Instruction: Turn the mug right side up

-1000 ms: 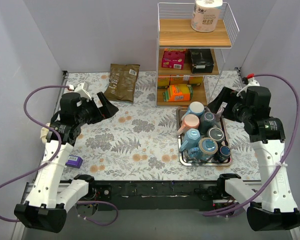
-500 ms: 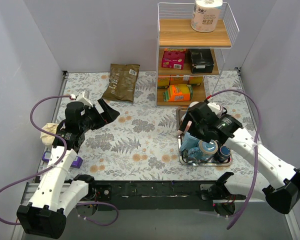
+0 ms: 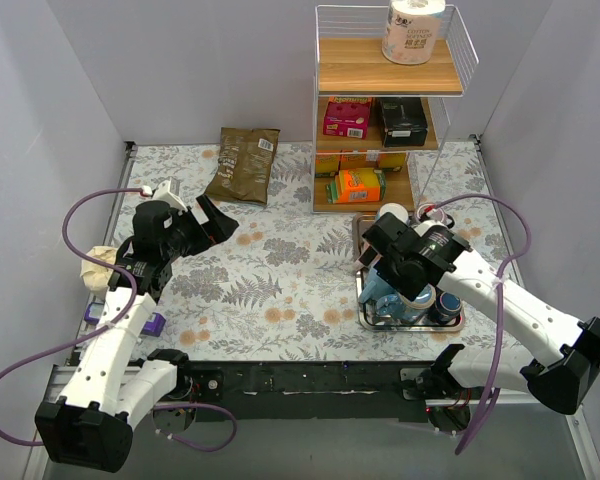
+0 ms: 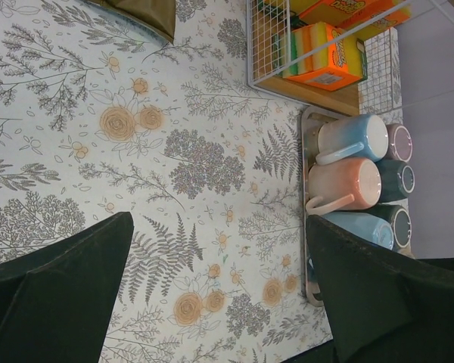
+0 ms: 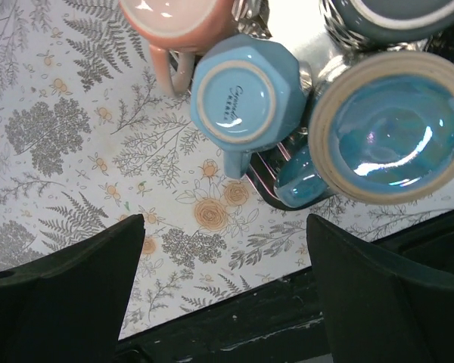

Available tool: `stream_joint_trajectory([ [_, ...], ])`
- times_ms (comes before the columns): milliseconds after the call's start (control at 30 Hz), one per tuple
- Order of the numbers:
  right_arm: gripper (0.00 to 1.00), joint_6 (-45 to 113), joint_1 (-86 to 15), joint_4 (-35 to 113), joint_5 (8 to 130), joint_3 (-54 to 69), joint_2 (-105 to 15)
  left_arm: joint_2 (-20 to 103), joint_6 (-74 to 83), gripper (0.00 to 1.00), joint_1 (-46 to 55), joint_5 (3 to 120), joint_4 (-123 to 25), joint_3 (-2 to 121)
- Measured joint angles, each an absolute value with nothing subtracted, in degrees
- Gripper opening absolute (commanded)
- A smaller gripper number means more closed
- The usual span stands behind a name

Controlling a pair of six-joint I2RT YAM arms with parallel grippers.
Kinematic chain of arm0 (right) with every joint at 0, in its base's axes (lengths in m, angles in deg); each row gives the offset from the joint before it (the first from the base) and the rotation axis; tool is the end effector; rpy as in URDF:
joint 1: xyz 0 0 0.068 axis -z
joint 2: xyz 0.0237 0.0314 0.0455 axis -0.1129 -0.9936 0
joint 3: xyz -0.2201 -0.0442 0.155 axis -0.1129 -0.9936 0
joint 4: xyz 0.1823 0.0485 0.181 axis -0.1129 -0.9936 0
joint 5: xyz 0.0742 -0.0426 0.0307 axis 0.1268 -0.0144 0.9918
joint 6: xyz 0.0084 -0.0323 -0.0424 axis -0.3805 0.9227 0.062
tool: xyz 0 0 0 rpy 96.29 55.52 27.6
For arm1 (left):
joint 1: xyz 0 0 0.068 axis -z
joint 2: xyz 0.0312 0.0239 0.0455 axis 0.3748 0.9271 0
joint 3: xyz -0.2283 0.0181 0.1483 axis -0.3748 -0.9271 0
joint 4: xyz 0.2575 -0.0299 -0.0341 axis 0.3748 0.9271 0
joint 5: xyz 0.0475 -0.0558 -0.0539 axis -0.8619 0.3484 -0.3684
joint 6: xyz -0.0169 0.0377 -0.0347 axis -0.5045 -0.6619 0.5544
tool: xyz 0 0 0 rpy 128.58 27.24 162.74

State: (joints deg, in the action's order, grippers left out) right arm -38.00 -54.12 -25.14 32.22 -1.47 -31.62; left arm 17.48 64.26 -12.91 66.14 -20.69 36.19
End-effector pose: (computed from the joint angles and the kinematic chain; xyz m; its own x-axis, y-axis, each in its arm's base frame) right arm 0.1534 0.1427 0.3175 -0.6243 0.5922 -0.5094 0.5011 0.8039 0.3204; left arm 0.1953 -0.0393 0.3158 -0.4797 -0.8591 -0.1784 -0.3430 0.3708 -0.8631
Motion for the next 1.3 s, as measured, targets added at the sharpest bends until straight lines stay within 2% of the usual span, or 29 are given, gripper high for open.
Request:
stream_joint_trajectory([
  [267,0.71,-52.9,-54.1,-31.0,34.9,-3.6,-30.5,16.5,64.3,0.98,-12.9,66.2,-21.1,35.7],
  [400,0.75,-59.0,-54.1,-31.3,36.7,-7.9,-28.0,15.5,64.3,0.98,-12.9,66.2,-21.2,35.4],
  [567,0.75,-64.1,-54.1,-31.2,37.2,-10.8,-27.0,15.2,64.7,0.98,-12.9,66.2,-21.2,34.5],
  [967,0.58,-70.0,-54.1,-29.6,37.3,-14.1,-28.8,15.7,64.9,0.98,-12.9,66.1,-21.4,32.9],
  [1300,0.62,-71.6,-54.1,-27.9,36.8,-14.6,-33.0,17.2,64.2,0.98,-12.9,66.2,-21.4,32.9],
])
